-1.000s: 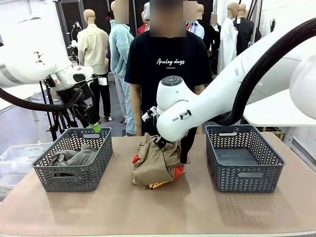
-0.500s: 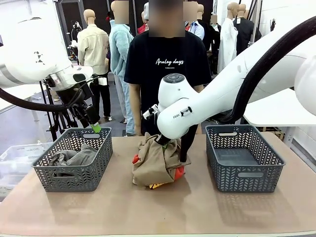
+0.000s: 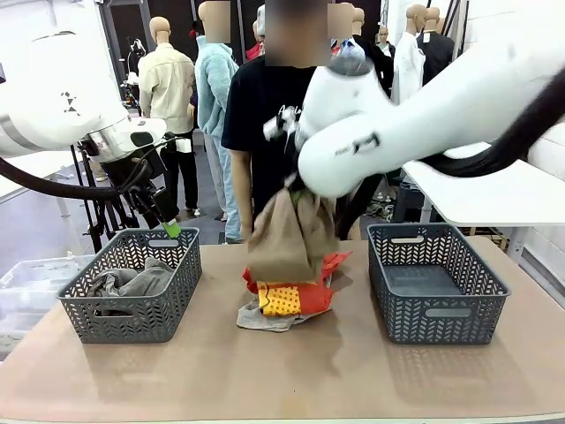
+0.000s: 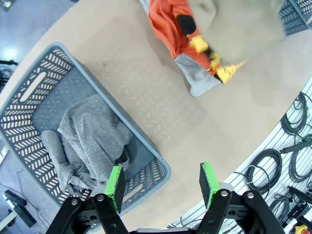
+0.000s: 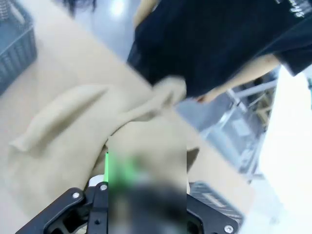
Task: Sort the tops and bottoms.
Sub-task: Lift clothes from the center of the table with your right hand.
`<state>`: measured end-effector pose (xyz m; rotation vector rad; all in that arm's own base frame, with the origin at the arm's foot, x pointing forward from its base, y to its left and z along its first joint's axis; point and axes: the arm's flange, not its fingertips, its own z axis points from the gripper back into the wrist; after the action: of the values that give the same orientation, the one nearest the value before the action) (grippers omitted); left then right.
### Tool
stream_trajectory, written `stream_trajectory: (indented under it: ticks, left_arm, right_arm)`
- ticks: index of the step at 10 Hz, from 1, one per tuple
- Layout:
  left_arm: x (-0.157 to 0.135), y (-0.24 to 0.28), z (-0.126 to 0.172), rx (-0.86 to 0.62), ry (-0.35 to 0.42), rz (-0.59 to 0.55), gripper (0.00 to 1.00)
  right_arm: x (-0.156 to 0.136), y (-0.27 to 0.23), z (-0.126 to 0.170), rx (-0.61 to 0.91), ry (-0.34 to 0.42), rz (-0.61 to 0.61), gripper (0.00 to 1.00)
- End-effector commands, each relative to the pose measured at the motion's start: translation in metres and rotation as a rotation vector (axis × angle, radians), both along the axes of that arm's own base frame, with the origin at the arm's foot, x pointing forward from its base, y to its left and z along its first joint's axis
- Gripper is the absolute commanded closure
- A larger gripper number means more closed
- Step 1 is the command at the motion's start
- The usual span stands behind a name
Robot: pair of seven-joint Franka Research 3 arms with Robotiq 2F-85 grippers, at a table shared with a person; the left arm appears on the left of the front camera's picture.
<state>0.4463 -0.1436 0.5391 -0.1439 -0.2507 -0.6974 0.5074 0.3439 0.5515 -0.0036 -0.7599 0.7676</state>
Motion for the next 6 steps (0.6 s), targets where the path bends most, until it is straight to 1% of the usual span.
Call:
stream_trajectory:
  ticks: [1,3,4,5,6]
  left_arm:
    - [0.000,0.001,0.003,0.013,0.007,-0.005,0.20]
    - [0.000,0.001,0.003,0.013,0.007,-0.005,0.20]
    - [0.000,0.001,0.003,0.013,0.007,-0.005,0.20]
    - [0.000,0.001,0.003,0.013,0.007,-0.005,0.20]
    - [0.000,0.001,0.003,0.013,0.007,-0.005,0.20]
  right_arm:
    - [-0.029,-0.004,0.039,0.061,-0.159,0.022,1.00]
    - [-0.058,0.013,0.083,0.091,-0.283,0.094,1.00]
    - [-0.068,0.020,0.092,0.093,-0.315,0.121,1.00]
    - [-0.071,0.021,0.095,0.093,-0.322,0.131,1.00]
    - [-0.067,0.016,0.088,0.096,-0.296,0.131,1.00]
